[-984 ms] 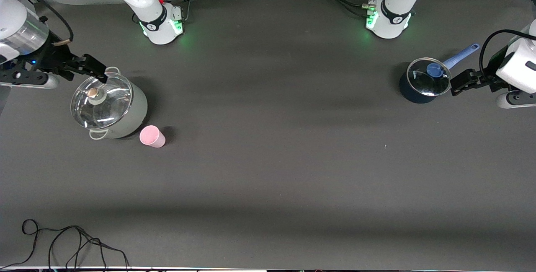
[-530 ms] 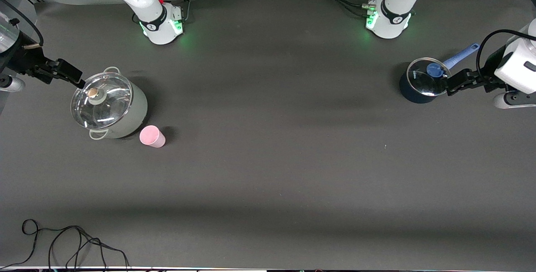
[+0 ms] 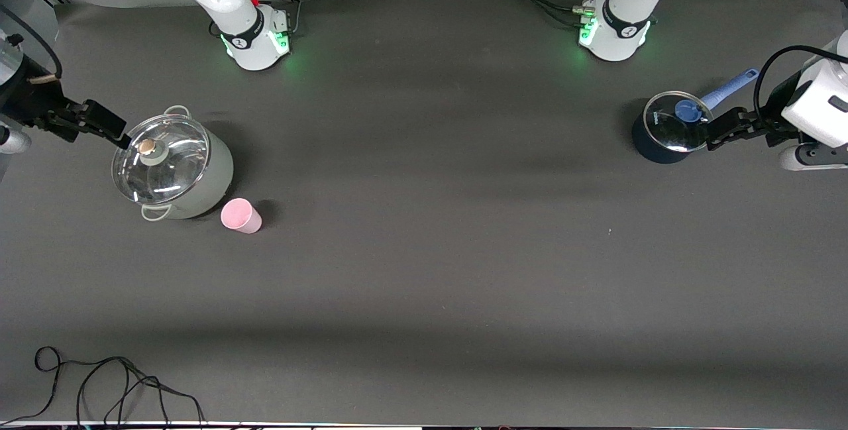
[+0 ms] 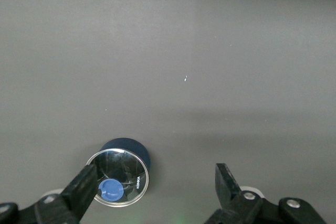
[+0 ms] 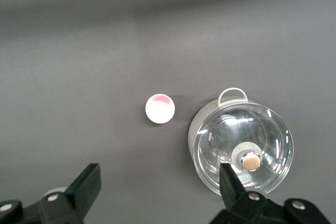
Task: Transfer pink cup from left to right arm
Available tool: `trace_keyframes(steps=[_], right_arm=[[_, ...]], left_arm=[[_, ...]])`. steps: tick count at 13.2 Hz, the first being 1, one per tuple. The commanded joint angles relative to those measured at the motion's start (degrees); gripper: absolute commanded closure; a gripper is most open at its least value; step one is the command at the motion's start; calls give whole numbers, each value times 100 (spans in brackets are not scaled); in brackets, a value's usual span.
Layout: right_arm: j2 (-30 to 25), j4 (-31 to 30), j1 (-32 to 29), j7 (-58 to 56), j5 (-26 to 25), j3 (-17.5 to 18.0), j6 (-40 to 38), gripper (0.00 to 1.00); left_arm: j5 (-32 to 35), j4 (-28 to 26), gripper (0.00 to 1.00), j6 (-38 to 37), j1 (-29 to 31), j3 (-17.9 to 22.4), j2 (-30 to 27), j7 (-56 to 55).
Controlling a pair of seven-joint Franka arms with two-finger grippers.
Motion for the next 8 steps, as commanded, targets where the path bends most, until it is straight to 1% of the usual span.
trace_keyframes(steps=[1, 8], right_arm=[[143, 227, -19, -52, -87, -3, -87, 0], [100, 156, -54, 45, -8, 67, -114, 0]], left_arm=[[-72, 86, 0, -143, -29, 27, -31, 36], [-63, 112, 0, -143, -73, 10, -31, 36]])
